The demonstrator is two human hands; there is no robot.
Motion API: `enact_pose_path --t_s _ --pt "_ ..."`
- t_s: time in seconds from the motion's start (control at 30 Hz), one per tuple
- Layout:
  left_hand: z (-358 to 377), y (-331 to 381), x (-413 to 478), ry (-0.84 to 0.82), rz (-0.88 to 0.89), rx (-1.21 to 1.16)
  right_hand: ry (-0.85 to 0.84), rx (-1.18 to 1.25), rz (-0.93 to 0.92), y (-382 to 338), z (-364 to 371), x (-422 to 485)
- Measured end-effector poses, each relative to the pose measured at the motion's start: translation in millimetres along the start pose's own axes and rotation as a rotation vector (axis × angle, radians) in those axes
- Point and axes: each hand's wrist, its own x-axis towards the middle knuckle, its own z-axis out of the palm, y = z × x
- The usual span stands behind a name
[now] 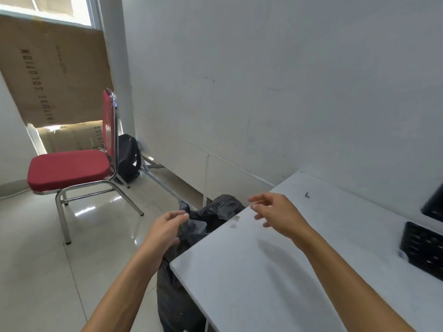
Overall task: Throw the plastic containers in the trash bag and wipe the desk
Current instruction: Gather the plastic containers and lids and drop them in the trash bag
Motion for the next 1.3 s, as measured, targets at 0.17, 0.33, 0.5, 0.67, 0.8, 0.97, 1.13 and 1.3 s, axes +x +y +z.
enact_pose_path --t_s 0.17,0.33,0.5,0.67,0.8,0.97,1.13,1.3 --pt "17.2 18.8 -39.3 -0.023 0.125 0.023 0.109 0.117 0.055 31.2 -40.6 -70.6" --pt "61.8 15.3 -69.8 -0.101 0.19 0.014 0.414 -0.019 0.034 73.0 -65.6 -112.7" --pt "131.2 -1.5 -100.6 -0.286 0.161 0.007 0.57 -0.503 0.088 116.6 -75.9 -137.3" --pt "180.7 -20.4 -127.9 -0.383 0.3 0.122 0.517 -0.569 0.072 137.4 -75.6 -146.6" --pt "183.0 -28.0 -133.7 -0.329 0.439 0.21 0.581 -0.585 0.012 141.5 -78.2 -148.3" --pt "188.9 -28.5 -126.7 -0.3 0.3 0.13 0.578 -0.524 -0.048 122.8 -73.0 -152.8" --pt "192.5 0.7 -117.1 -0.396 -0.071 -0.1 0.49 -0.451 -0.271 93.0 -47.3 -164.9" --pt "191.0 -2.0 -105.9 -0.258 -0.094 -0.335 0.339 0.03 -0.323 90.1 -45.2 -145.4"
